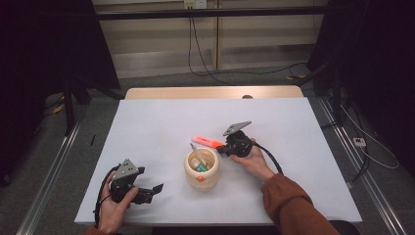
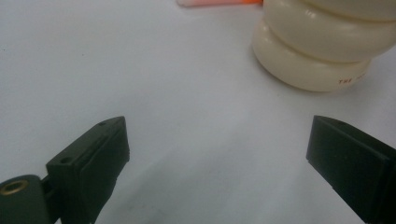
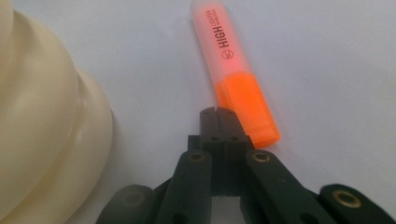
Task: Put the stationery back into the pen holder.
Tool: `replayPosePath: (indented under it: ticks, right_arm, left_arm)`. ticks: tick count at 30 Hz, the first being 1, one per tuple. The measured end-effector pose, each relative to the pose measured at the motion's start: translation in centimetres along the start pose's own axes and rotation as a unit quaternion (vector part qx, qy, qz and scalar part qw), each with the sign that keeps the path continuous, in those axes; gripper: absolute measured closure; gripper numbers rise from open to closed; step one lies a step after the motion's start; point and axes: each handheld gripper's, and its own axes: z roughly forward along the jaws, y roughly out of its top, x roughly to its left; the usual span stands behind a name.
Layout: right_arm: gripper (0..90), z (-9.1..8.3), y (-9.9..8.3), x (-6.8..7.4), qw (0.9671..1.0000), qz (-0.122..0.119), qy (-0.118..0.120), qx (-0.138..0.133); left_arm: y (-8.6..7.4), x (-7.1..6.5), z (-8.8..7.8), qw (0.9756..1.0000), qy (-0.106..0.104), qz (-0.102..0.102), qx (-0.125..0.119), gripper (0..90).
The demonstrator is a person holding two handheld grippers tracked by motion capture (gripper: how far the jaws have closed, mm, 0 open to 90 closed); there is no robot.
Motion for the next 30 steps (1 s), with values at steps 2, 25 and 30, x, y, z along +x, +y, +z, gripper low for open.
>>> replayPosePath:
  ticks: [2,25,30]
  right_arm:
    - [90.0,0.0,0.0,0.1,1.0,0.0,-0.001,0.0]
    - [14.3,-2.9,1.9,-2.5,0.9993,0.035,-0.008,-0.004]
    - [18.5,-2.7,2.7,-3.0,0.998,0.033,-0.052,0.013]
  left_arm:
    - [0.0,0.0,0.0,1.0,-0.001,0.0,0.001,5.8]
    - [0.0,0.0,0.1,1.0,0.001,0.0,-0.001,5.8]
    - [0.0,0.0,0.1,1.0,0.001,0.001,0.001,5.8]
